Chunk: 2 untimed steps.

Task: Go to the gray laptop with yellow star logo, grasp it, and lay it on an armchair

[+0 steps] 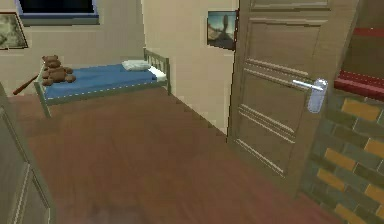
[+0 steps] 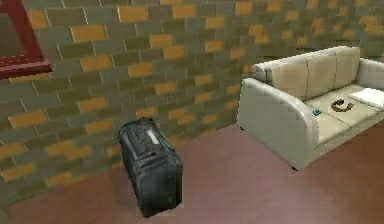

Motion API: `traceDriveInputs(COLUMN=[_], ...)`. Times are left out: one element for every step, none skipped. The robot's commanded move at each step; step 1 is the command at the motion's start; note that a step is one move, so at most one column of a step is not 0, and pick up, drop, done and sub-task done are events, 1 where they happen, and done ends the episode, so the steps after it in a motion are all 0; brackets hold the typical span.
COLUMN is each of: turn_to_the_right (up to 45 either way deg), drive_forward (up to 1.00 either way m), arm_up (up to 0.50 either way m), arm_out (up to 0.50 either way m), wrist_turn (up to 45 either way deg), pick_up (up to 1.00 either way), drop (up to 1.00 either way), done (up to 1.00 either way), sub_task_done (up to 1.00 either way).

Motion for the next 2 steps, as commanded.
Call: traceDriveInputs(turn_to_the_right=[0.0, -42.0], drive_forward=[0.60, 0.00], arm_up=[0.00, 0.00], arm_out=[0.00, 0.00], wrist_turn=[0.0, 0.0], pick_up=[0.00, 0.00], drop=[0.00, 0.00], done=[0.00, 0.00], sub_task_done=[0.00, 0.00])
